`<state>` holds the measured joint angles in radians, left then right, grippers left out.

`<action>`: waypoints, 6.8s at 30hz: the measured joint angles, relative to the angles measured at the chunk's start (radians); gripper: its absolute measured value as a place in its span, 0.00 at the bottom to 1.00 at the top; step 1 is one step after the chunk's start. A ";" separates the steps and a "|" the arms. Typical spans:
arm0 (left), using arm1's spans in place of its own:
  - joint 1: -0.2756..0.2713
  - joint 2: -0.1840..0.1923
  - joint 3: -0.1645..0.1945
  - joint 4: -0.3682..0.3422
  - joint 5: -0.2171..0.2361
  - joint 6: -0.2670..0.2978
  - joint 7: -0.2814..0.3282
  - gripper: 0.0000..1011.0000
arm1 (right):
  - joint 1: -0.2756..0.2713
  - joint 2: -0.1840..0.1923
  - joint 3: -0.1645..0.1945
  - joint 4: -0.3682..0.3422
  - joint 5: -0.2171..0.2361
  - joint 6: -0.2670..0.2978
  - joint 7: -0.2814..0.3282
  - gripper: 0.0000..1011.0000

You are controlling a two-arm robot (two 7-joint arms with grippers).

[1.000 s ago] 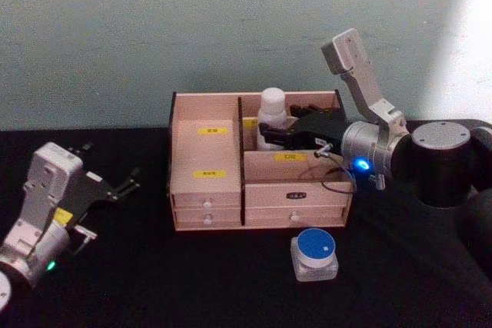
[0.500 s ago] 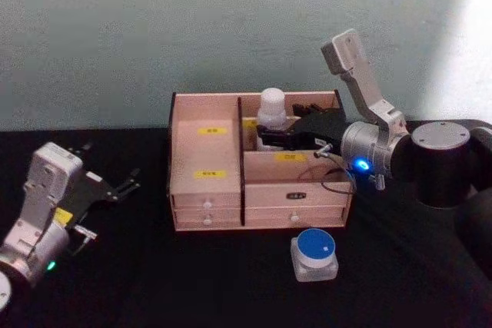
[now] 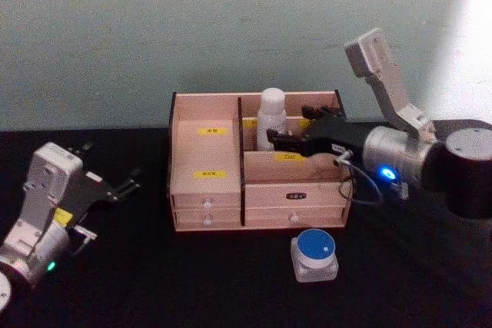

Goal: Pick up the facial cleanser and watermelon frost from the table and place them into the tiered storage box.

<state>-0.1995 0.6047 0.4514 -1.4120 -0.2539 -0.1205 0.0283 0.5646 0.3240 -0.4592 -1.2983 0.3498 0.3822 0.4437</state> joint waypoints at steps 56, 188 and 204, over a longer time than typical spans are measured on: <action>0.000 0.000 0.000 0.000 0.000 0.000 0.000 0.99 | -0.283 0.332 -0.085 -0.290 0.141 0.043 0.079 0.99; 0.000 0.000 0.000 0.000 0.000 0.000 0.000 0.99 | -0.038 0.197 -0.139 -0.223 0.083 0.070 0.099 0.72; 0.000 0.000 0.000 0.000 0.000 0.000 0.000 0.99 | 0.102 0.050 -0.192 -0.050 0.075 0.076 0.093 0.72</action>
<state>-0.1995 0.6047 0.4514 -1.4120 -0.2539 -0.1205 0.0283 0.6663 0.3738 -0.6510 -1.3479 0.4250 0.4578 0.5369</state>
